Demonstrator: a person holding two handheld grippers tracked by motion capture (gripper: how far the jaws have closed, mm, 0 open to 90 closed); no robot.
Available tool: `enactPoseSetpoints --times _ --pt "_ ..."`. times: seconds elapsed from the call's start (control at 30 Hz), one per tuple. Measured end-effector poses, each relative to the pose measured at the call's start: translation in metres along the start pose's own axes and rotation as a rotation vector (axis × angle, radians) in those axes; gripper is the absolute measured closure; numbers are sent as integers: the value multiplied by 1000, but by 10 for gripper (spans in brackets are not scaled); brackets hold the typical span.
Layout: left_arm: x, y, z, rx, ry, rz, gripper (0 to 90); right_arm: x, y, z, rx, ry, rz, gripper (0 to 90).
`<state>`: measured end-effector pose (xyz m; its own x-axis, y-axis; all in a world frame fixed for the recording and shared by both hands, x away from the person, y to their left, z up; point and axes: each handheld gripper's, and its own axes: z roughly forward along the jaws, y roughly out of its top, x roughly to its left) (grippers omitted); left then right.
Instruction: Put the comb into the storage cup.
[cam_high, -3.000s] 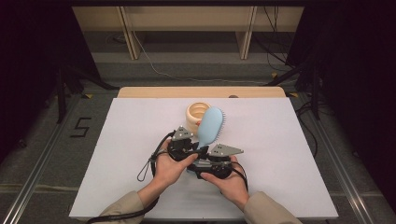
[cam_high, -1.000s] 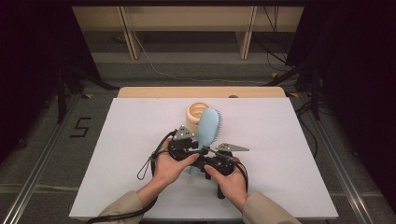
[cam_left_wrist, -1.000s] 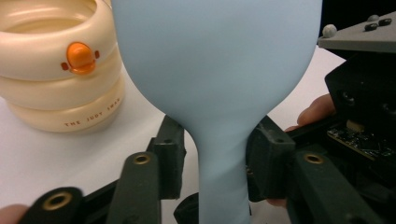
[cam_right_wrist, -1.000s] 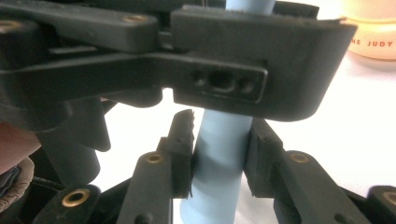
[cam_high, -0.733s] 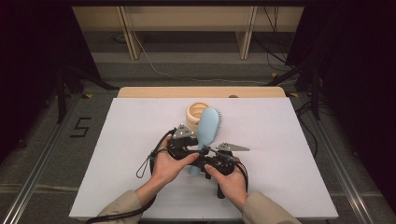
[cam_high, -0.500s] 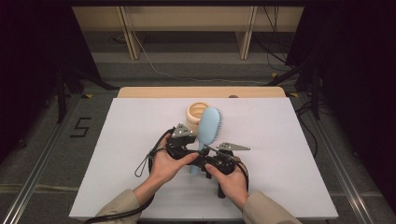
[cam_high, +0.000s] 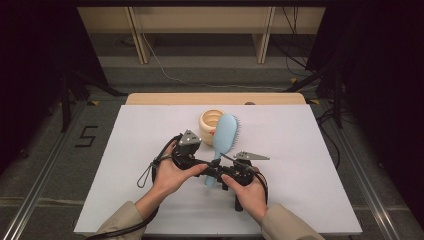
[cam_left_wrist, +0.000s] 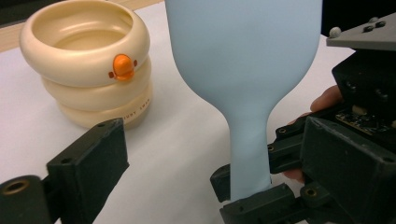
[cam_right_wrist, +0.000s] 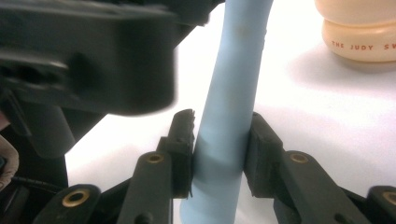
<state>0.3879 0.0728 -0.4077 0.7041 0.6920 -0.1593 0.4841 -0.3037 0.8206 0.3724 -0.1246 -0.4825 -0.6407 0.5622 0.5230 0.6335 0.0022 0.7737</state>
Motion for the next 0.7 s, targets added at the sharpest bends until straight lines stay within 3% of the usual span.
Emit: enactPoseSetpoints --times 0.2,0.33,0.7 --pt "3 3 -7 -15 -9 13 0 -1 1 -1 2 -4 -1 677" --pt "5 6 -11 -25 8 -6 0 -1 1 0 5 -5 0 677" --pt "4 13 -22 -94 -41 25 0 -1 0 0 7 -3 0 677"
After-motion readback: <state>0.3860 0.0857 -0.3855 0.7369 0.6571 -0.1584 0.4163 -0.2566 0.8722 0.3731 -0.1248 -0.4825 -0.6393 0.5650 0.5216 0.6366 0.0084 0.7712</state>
